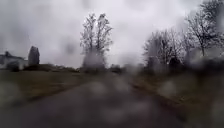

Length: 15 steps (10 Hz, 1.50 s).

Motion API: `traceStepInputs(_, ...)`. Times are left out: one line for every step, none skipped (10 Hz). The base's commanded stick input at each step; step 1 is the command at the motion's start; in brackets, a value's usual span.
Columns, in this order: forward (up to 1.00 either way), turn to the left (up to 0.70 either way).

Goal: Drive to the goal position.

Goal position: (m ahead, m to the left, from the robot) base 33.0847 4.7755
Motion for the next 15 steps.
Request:
traceStepInputs(1.00, 0.40)
traceStepInputs(1.00, 0.40)
traceStepInputs(1.00, 0.15)
traceStepInputs(1.00, 0.02)
traceStepInputs(1.00, 0.00)
traceStepInputs(1.00, 0.00)
traceStepInputs(1.00, 0.00)
traceStepInputs(1.00, 0.00)
traceStepInputs(1.00, 0.00)
traceStepInputs(1.00, 0.00)
traceStepInputs(1.00, 0.00)
traceStepInputs(1.00, 0.00)
traceStepInputs(1.00, 0.00)
traceStepInputs(1.00, 0.00)
traceStepInputs(1.00, 0.00)
